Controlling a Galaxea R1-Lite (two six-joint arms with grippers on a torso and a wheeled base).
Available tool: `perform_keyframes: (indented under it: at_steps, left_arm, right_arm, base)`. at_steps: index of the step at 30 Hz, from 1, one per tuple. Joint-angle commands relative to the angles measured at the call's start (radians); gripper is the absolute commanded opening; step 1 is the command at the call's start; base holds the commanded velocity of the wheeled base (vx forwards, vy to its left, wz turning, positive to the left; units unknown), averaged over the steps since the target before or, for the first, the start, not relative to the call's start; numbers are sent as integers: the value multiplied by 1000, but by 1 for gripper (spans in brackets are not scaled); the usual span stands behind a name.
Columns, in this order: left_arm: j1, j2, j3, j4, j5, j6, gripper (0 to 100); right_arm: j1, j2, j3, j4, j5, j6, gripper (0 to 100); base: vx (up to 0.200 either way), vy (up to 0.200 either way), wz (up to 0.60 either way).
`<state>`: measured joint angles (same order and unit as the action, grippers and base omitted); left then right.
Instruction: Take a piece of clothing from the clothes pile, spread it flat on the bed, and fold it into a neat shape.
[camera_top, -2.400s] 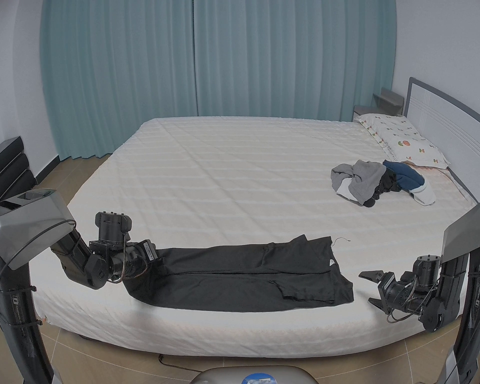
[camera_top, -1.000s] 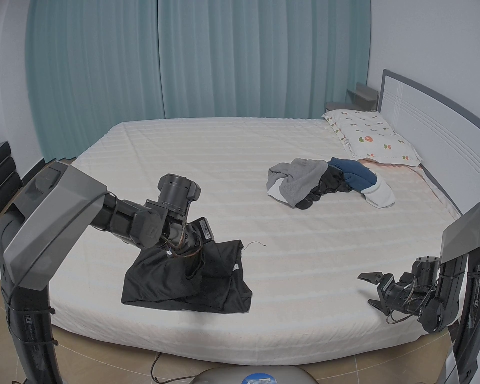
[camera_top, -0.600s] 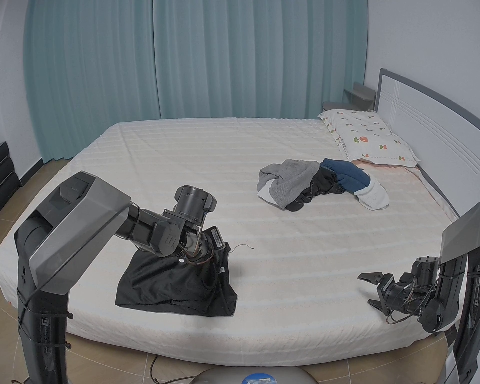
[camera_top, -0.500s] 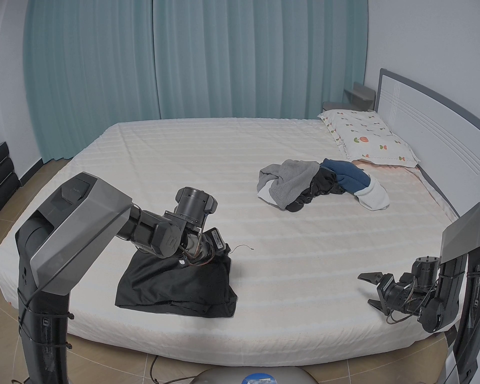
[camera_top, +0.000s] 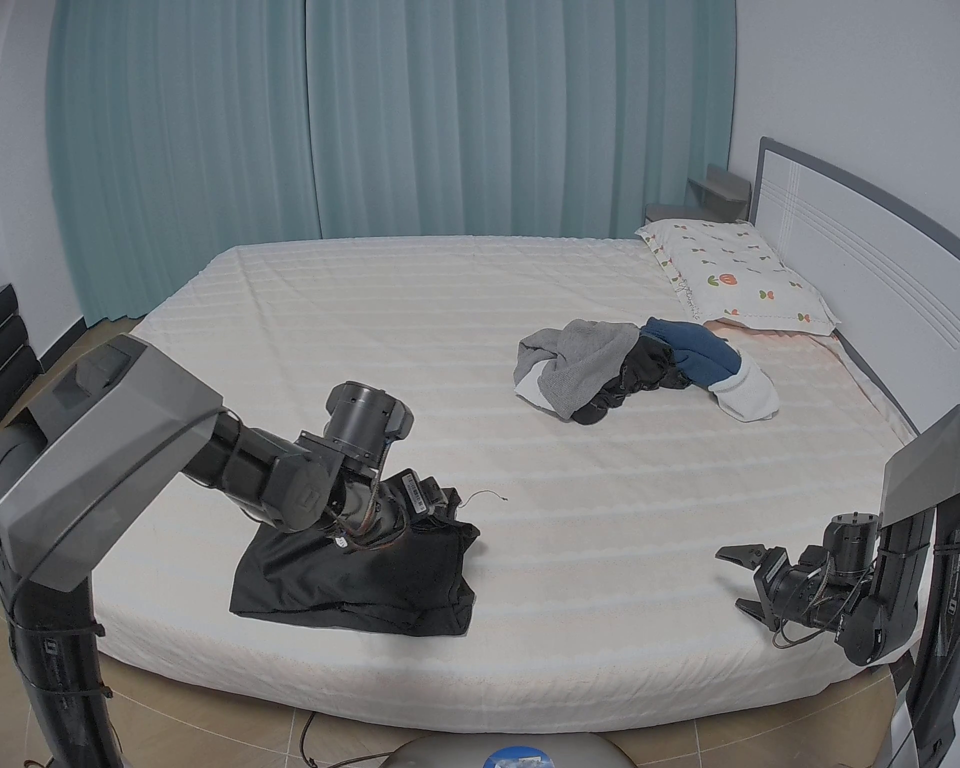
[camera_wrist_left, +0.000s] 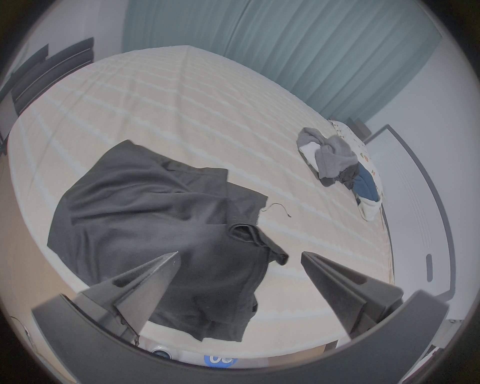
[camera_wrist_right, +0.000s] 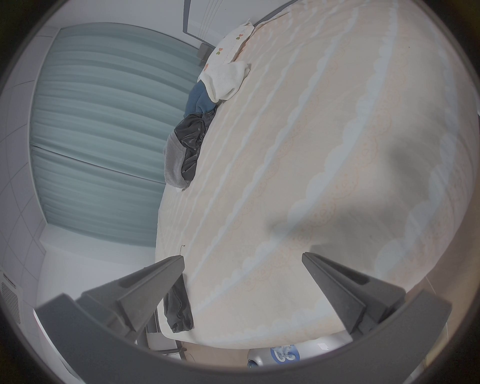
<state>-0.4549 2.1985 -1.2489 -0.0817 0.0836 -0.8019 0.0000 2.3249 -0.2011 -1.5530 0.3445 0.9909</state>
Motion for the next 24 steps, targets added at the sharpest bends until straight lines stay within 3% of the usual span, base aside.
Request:
perform_keyframes:
  at_steps: [1,4,12,15,19,24]
  left_arm:
    - [42,-97,118,-46,-28,-23,100]
    - [90,-125,209,-116,-70,-48,100]
    - [105,-114,319,-299,-82,-115,100]
    - [116,-114,327,-328,-111,-181,100]
    - [179,-137,330,-322,-217,-223,100]
    - [254,-137,341,-326,-282,-223,100]
  right_arm:
    - [0,1,0,-9,-2,0,100]
    - [6,8,-1,-10,-9,-1,100]
    - [11,16,-6,-10,-13,-24,100]
    - [11,16,-3,-10,-13,-24,100]
    - [11,16,-4,-10,-12,-24,100]
    - [11,19,-14,-10,-13,-24,100]
  base:
    - [-200,0,0]
    - [-200,0,0]
    - [0,0,0]
    - [0,0,0]
    - [0,200,0]
    - [0,200,0]
